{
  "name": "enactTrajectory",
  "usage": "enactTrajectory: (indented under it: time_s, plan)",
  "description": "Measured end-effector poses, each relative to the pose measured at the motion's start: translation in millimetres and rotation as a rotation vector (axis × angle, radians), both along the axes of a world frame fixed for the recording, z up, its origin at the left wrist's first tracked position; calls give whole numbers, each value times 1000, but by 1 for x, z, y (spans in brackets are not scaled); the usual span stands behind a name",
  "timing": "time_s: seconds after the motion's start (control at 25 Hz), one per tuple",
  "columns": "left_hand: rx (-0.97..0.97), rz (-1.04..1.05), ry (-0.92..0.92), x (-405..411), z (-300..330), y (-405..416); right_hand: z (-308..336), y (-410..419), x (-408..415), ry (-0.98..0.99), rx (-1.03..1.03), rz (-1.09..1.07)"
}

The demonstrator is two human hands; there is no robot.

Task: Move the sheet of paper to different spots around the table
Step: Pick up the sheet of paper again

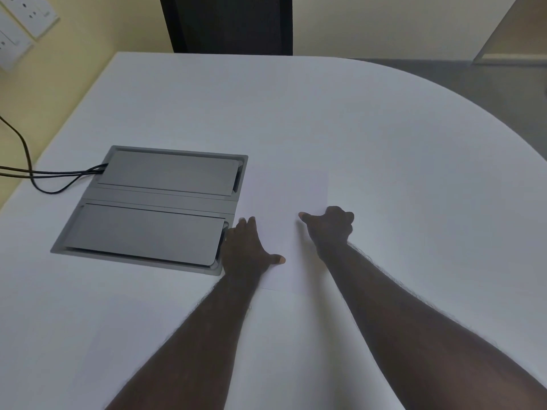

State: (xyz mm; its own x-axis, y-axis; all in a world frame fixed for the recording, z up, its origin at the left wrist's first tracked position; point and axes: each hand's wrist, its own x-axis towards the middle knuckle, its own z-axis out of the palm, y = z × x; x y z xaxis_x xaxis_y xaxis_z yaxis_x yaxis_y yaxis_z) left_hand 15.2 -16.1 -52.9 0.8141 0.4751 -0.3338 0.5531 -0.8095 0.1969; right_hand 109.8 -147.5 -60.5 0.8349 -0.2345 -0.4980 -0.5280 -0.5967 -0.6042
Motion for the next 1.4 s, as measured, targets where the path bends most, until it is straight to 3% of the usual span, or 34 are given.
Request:
enactTrajectory:
  time_s: [0.32, 0.56, 0.64, 0.84, 1.4]
  plan:
    - [75, -20, 9, 3, 0, -1, 13, 3, 9, 108, 190, -99]
    - [69, -15, -8, 4, 0, 0, 22, 13, 6, 106, 501, 88]
    - [75, -14, -22, 3, 1, 0, 22, 10, 5, 91, 553, 59]
    - [102, -15, 4, 2, 2, -2, 10, -21, 11, -175, 262, -141]
    - [71, 0, -17, -3, 2, -3, 4, -22, 1, -348, 102, 88]
